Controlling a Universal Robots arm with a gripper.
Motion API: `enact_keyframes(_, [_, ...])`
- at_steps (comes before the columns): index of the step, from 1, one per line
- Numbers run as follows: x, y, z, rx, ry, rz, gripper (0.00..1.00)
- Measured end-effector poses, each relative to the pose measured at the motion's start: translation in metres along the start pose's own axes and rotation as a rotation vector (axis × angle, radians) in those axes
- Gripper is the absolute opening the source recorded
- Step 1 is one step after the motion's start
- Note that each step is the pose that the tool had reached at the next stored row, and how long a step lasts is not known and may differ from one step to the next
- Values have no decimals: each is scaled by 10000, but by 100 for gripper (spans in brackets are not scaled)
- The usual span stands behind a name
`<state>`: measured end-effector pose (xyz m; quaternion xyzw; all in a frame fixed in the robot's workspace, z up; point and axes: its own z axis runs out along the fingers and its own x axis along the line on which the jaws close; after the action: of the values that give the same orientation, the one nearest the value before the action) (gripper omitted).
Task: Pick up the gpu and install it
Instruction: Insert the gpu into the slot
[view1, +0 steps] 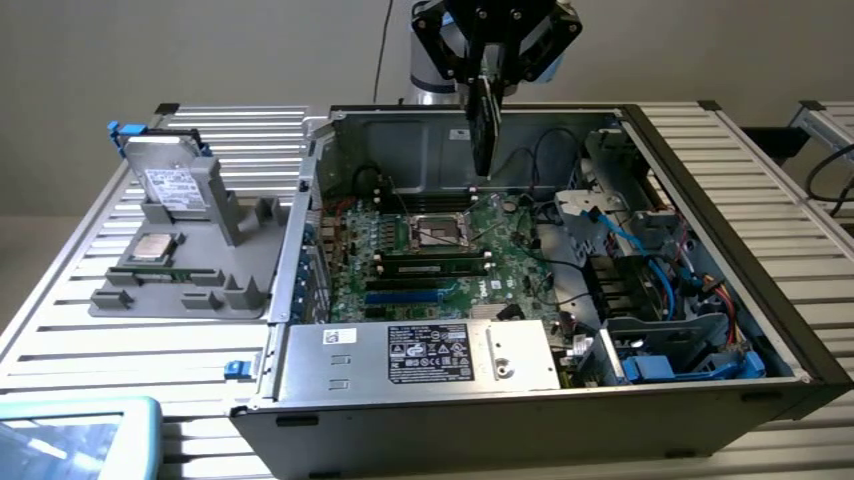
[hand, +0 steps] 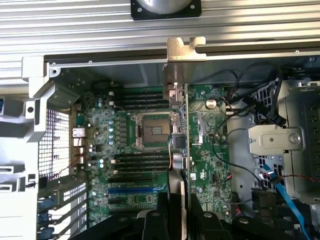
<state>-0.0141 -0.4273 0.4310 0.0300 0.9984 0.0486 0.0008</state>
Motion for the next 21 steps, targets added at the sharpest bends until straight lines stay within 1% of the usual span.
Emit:
enact_keyframes(5, [8,2,1,-1,-10,-19,27])
enact_keyframes(12, [9,0,13,-1,110,-1253,27])
enact_keyframes(21, [9,-7,83,-1,269,-2885,27])
